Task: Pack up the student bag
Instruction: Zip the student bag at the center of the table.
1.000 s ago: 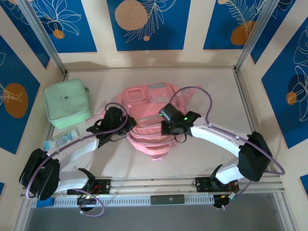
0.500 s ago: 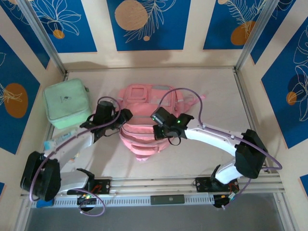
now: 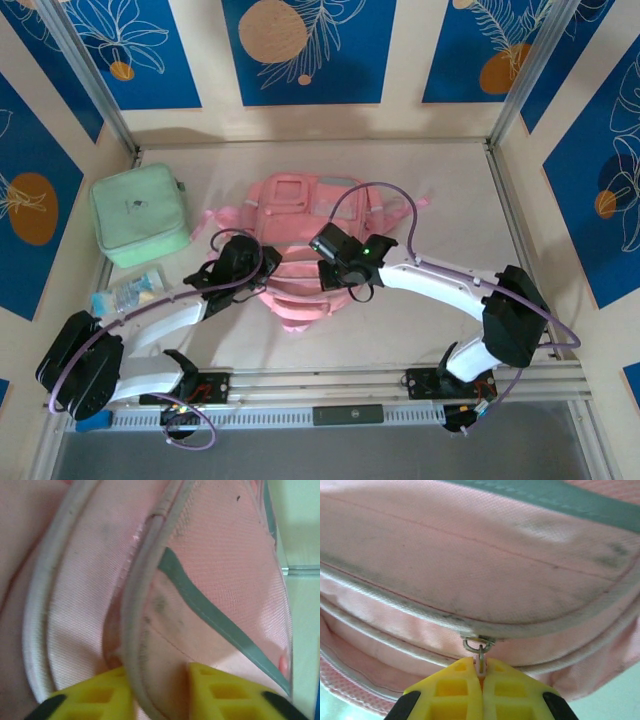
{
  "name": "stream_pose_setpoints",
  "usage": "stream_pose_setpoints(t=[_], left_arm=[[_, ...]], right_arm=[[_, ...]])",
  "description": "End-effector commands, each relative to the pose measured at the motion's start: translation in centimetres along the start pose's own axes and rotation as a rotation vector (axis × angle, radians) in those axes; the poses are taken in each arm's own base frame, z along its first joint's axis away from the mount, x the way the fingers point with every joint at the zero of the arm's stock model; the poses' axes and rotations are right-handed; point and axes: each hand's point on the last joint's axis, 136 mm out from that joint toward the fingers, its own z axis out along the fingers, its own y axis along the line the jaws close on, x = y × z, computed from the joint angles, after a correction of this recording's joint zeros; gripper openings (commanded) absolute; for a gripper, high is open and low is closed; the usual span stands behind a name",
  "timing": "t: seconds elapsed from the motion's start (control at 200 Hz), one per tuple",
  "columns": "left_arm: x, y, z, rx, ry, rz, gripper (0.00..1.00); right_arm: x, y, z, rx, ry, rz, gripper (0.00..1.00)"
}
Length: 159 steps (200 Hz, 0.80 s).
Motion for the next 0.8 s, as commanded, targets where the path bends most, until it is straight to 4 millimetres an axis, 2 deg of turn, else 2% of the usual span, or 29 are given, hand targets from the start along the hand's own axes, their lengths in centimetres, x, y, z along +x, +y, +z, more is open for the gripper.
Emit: stream_pose_setpoints(t=[0.0, 0.11, 0.22, 0.38, 0.52, 0.59, 0.675, 0.74, 0.79], left_arm=[[-2.8, 0.2, -1.1, -0.048, -0.136, 0.01, 0.13], [-3.9, 1.3, -1.3, -0.096, -0.125, 0.049, 0.0], [-5.0, 2.3, -1.4, -0.158, -0.117, 0.093, 0.0], [-6.1, 2.5, -1.4, -0.224, -0.085, 0.183, 0.0], [-5.4, 1.4, -0.2, -0.191, -0.016, 0.226, 0.0], [-5.2, 1.3, 0.1, -0.197, 0.009, 0.248, 0.0], [-5.0, 0.4, 0.0, -0.168, 0.031, 0.282, 0.0], [-5.0, -0.5, -0.6, -0.142, 0.041, 0.323, 0.27], [-5.2, -1.0, -1.4, -0.135, 0.038, 0.373, 0.38]], right_arm=[[-0.5, -3.0, -0.4, 0.06, 0.011, 0.071, 0.0], [-1.5, -5.0, -0.6, 0.06, 0.009, 0.103, 0.0], [-3.0, -6.9, -0.7, 0.074, -0.001, 0.124, 0.0], [-5.2, -9.3, -0.4, 0.15, -0.015, 0.133, 0.0], [-7.0, -9.1, 0.4, 0.153, -0.031, 0.111, 0.0], [-7.7, -8.3, 0.4, 0.13, -0.033, 0.09, 0.0], [-8.0, -7.3, -0.4, 0.078, -0.054, 0.059, 0.15], [-8.2, -7.0, -1.6, 0.032, -0.089, 0.056, 0.26], [-8.3, -7.3, -2.9, 0.009, -0.117, 0.073, 0.38]])
